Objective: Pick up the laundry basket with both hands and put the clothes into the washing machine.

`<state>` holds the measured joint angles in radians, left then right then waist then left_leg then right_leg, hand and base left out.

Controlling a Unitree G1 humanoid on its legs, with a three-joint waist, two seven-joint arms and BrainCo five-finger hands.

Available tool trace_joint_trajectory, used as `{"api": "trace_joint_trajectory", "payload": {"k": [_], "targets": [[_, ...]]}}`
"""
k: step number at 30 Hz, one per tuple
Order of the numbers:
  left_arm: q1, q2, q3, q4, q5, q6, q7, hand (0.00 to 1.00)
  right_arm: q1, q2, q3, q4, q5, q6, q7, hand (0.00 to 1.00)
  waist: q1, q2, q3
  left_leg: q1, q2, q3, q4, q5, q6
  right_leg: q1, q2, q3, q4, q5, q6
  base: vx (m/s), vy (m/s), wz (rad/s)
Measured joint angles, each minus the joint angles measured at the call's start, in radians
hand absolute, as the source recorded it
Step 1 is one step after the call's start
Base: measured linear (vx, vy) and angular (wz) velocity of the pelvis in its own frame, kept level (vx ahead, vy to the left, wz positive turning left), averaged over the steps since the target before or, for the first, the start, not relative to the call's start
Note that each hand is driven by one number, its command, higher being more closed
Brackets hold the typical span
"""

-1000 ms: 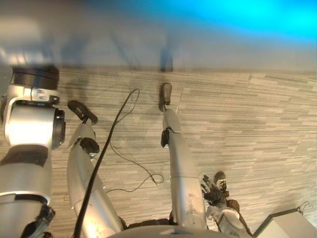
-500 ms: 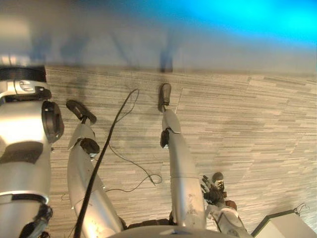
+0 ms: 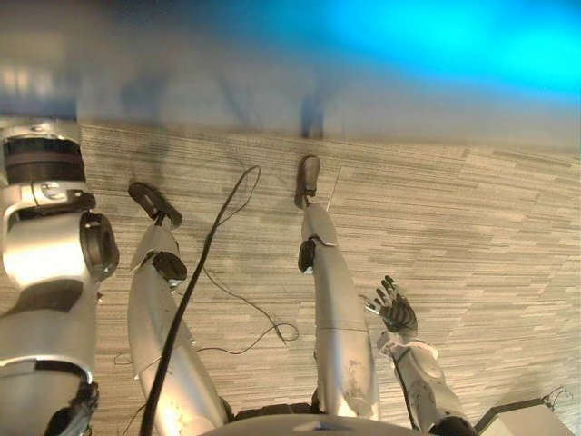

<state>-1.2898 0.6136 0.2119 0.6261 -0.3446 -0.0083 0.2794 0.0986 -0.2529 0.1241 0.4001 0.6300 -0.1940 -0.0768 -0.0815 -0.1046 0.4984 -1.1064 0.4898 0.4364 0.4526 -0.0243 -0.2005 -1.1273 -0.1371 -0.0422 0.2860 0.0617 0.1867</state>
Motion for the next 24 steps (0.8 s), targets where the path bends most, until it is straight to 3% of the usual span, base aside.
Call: {"api": "trace_joint_trajectory", "payload": {"k": [7, 14, 17, 20, 24], "targets": [[0.107, 0.007, -0.079, -0.226, 0.076, -0.014, 0.016, 0.00, 0.000, 0.001, -0.002, -0.003, 0.000, 0.000, 0.000, 0.00, 0.007, 0.004, 0.002, -0.004, -0.002, -0.013, 0.011, 0.002, -0.003, -0.008, -0.003, 0.000, 0.028, 0.008, -0.011, -0.03, -0.028, 0.02], [0.449, 0.005, -0.092, -0.483, 0.201, -0.032, 0.016, 0.00, 0.000, 0.011, -0.029, -0.054, 0.000, -0.007, 0.001, 0.00, 0.025, 0.011, 0.006, -0.010, -0.005, -0.037, 0.037, 0.004, 0.000, -0.015, -0.004, 0.003, 0.056, 0.012, -0.017, -0.02, -0.026, -0.02], [0.592, -0.075, -0.064, -0.526, 0.230, -0.033, 0.012, 0.00, -0.008, 0.017, -0.032, -0.078, 0.004, -0.011, 0.003, 0.00, 0.035, 0.021, 0.012, -0.009, -0.008, -0.052, 0.046, 0.005, 0.002, -0.014, -0.006, 0.003, 0.072, 0.017, -0.024, -0.03, -0.038, 0.02], [0.727, -0.208, -0.061, -0.579, 0.231, -0.034, 0.012, 0.00, -0.028, 0.058, -0.035, -0.112, 0.013, -0.021, 0.011, 0.00, 0.061, 0.029, 0.017, -0.001, -0.012, -0.062, 0.056, 0.028, 0.029, -0.023, -0.011, 0.003, 0.110, 0.026, -0.035, -0.02, -0.032, -0.04], [0.861, -0.402, -0.141, -0.602, 0.253, -0.037, 0.014, 0.00, -0.039, 0.056, -0.057, -0.108, 0.004, -0.024, 0.009, 0.00, 0.079, 0.042, 0.027, 0.014, -0.030, -0.100, 0.068, 0.073, 0.066, -0.011, -0.018, -0.001, 0.157, 0.026, -0.039, 0.00, -0.013, 0.06]]}}
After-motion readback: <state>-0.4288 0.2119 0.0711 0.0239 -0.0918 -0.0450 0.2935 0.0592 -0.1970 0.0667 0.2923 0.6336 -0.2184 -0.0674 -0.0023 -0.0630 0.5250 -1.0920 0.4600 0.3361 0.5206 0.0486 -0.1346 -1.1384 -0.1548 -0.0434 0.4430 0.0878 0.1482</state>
